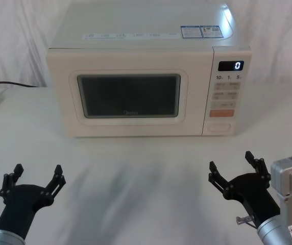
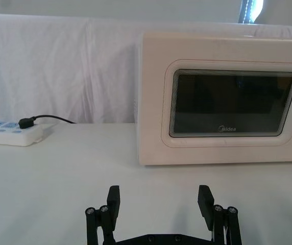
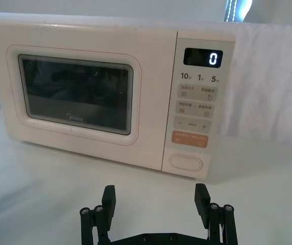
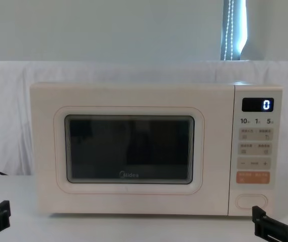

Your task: Press the button to open the microwave door with one hand; close the microwave door with the other hand.

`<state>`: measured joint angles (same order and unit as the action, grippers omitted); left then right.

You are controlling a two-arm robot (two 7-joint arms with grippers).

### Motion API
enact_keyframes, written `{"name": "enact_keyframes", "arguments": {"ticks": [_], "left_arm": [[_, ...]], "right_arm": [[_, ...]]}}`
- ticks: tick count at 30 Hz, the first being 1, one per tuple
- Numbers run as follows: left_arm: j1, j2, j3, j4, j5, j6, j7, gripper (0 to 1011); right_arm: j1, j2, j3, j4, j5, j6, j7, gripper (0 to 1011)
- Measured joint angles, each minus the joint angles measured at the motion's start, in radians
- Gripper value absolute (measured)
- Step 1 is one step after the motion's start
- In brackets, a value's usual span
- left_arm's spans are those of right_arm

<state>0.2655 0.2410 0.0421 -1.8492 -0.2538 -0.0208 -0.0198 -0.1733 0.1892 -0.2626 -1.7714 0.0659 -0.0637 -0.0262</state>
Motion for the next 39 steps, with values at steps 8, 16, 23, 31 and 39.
{"name": "enact_keyframes", "arguments": {"ticks": [8,16,23,31,39], "left_arm": [[0.0,0.0,0.0,0.0,0.0,0.0,0.0,1001],[0.0,0.0,0.0,0.0,0.0,0.0,0.0,1001],[0.0,0.0,0.0,0.0,0.0,0.0,0.0,1001],[0.0,0.0,0.0,0.0,0.0,0.0,0.0,1001],[0.0,0.0,0.0,0.0,0.0,0.0,0.0,1001]], "right_arm": [[0.0,0.0,0.0,0.0,0.0,0.0,0.0,1002],[0.0,0.0,0.0,0.0,0.0,0.0,0.0,1002],[0.0,0.0,0.0,0.0,0.0,0.0,0.0,1002],[0.0,0.0,0.0,0.0,0.0,0.0,0.0,1002],[0.0,0.0,0.0,0.0,0.0,0.0,0.0,888]]}}
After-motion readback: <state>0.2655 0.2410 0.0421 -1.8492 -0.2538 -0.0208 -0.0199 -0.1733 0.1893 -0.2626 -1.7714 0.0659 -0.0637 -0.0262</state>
